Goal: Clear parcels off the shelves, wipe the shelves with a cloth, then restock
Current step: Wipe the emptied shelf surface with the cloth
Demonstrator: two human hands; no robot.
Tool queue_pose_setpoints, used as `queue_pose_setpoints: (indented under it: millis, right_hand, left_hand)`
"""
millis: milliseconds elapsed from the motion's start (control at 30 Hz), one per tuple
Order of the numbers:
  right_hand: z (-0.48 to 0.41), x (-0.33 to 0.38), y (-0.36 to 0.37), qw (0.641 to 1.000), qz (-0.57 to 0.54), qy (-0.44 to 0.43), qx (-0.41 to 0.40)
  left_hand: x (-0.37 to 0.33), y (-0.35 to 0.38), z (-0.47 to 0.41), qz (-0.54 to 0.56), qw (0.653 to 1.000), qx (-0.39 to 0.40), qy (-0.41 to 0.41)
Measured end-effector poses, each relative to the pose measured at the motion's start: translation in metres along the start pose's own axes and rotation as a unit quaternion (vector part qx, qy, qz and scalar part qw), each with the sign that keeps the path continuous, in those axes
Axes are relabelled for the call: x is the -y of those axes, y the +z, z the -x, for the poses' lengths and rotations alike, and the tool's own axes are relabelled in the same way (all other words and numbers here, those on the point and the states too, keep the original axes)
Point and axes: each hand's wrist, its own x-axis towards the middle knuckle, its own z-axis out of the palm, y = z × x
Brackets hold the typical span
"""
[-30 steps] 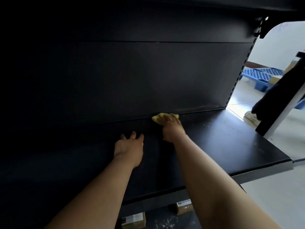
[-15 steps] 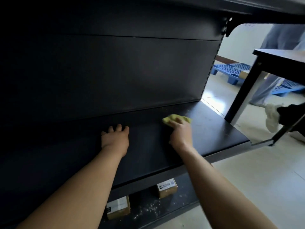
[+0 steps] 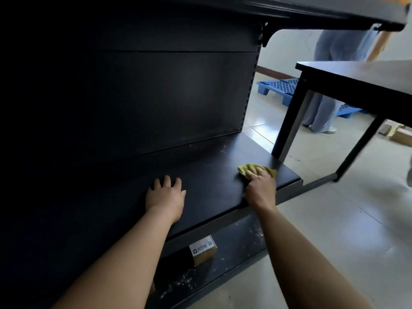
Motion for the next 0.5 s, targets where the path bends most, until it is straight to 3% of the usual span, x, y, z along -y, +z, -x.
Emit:
queue_pose_setpoints:
  millis: [167,233,333,400,500]
  right_hand:
    - [0.004,-0.044,-0.027,0.986,-0.108,0.09,-0.095]
    - [0.003,-0.016,-0.03,0.981,-0.151,0.06,-0.104]
    - [0.006,0.042,-0.01,0.979,-0.191,-0.071,-0.028]
    - [0.009,0.069,0.01,0.974,-0.121,-0.186,0.052]
    - [-0.009,0.07,0.019,0.972,-0.062,-0.194,0.114]
  left_hand:
    - [-0.001,0.0,-0.002,0.017,1.0,-0.003,-0.001]
    - [-0.002,-0.001,-0.002,0.029,1.0,-0.003,-0.004]
    - [-0.006,-0.001,0.001,0.038,0.999,0.007,-0.013]
    - [-0.009,-0.003,0.002,0.034,0.999,0.009,-0.023]
    - [-0.014,-0.004,-0.001,0.023,0.999,-0.01,-0.028]
